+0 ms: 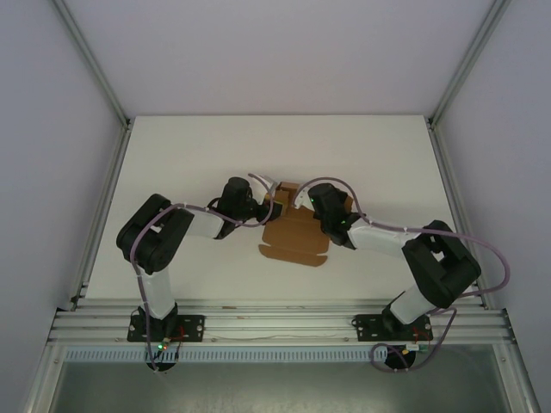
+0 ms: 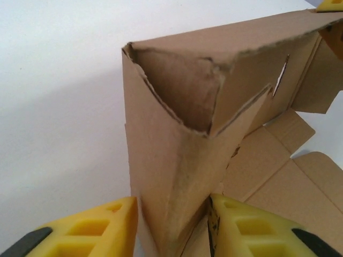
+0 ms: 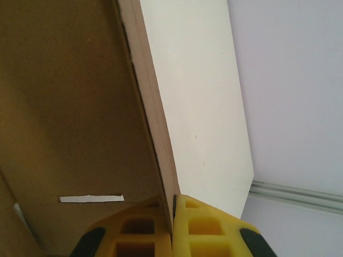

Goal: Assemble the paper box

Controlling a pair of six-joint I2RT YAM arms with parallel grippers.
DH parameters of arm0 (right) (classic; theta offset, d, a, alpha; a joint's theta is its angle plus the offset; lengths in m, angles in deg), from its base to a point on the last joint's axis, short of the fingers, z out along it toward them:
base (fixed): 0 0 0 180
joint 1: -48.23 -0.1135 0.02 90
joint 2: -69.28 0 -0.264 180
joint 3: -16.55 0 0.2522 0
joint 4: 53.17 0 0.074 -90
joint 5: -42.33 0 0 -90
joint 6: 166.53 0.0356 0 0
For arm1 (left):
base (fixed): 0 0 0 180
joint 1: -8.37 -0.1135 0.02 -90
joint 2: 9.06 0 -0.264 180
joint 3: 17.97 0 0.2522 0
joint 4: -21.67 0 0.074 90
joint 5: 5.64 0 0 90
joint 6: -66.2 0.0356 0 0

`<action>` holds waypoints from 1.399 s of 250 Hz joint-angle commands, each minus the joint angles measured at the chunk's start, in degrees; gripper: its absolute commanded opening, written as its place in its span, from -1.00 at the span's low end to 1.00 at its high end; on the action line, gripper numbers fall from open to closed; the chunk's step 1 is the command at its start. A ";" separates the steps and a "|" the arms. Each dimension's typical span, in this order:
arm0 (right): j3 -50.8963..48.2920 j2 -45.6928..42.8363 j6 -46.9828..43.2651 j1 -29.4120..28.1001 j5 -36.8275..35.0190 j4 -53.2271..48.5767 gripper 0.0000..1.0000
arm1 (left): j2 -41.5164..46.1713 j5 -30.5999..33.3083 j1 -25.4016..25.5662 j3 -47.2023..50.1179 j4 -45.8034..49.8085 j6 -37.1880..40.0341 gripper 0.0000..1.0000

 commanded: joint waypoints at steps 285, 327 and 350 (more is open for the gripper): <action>-2.78 11.99 -24.30 -3.66 -10.68 37.22 -1.00 | 4.76 1.00 -8.81 2.43 -2.82 -5.15 0.18; -2.06 10.87 -23.03 -3.88 -9.74 33.35 -1.00 | 0.58 -1.12 -7.73 -0.69 -1.80 -3.41 0.07; -1.99 11.04 -22.48 -4.04 -9.42 32.69 -1.00 | -0.88 -1.99 -6.66 -2.18 -2.07 -2.82 -0.02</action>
